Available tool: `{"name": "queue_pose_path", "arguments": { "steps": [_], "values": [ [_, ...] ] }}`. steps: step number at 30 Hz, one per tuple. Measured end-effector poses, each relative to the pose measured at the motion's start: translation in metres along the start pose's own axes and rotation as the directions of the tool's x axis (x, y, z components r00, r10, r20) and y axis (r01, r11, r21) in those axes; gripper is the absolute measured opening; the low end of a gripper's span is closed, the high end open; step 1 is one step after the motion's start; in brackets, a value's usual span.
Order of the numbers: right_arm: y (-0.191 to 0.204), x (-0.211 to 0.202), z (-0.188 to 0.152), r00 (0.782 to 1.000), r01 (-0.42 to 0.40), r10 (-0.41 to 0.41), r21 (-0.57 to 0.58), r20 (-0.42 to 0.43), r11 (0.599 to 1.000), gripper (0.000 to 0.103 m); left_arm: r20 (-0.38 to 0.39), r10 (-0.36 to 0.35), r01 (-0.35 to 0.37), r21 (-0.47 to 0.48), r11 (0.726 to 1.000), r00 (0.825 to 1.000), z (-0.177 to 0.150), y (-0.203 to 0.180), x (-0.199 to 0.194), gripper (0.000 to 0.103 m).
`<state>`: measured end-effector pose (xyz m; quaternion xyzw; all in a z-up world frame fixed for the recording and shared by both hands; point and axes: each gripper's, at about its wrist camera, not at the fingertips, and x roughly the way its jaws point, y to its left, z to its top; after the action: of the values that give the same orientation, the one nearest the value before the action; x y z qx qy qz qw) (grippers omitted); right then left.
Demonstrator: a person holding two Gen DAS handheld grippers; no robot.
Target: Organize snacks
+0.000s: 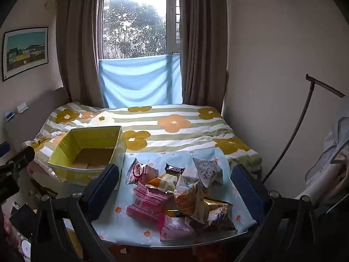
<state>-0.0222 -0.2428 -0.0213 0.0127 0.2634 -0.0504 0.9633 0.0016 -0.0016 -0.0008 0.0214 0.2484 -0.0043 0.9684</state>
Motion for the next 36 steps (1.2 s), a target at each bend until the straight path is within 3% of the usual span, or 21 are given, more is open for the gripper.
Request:
{"name": "queue_pose_path", "arguments": {
  "steps": [3, 9, 11, 36],
  "values": [
    [-0.001, -0.001, 0.0, 1.0, 0.002, -0.002, -0.001, 0.007, 1.0, 0.103, 0.005, 0.003, -0.003, 0.033, 0.999, 1.0, 0.001, -0.01, 0.0, 0.103],
    [-0.004, 0.001, -0.002, 1.0, 0.002, -0.002, -0.019, 0.029, 1.0, 0.103, 0.001, -0.028, 0.028, -0.005, 1.0, 1.0, 0.0, -0.009, 0.002, 0.103],
    [-0.014, 0.019, -0.002, 0.999, -0.007, 0.007, 0.005, -0.031, 1.0, 0.103, -0.001, -0.027, 0.027, -0.005, 1.0, 1.0, 0.0, -0.01, 0.003, 0.103],
    [-0.007, 0.022, 0.0, 0.999, -0.036, 0.036, -0.008, -0.036, 0.999, 0.103, -0.013, -0.017, 0.017, -0.039, 0.999, 1.0, 0.003, -0.008, 0.012, 0.103]
  ]
}}
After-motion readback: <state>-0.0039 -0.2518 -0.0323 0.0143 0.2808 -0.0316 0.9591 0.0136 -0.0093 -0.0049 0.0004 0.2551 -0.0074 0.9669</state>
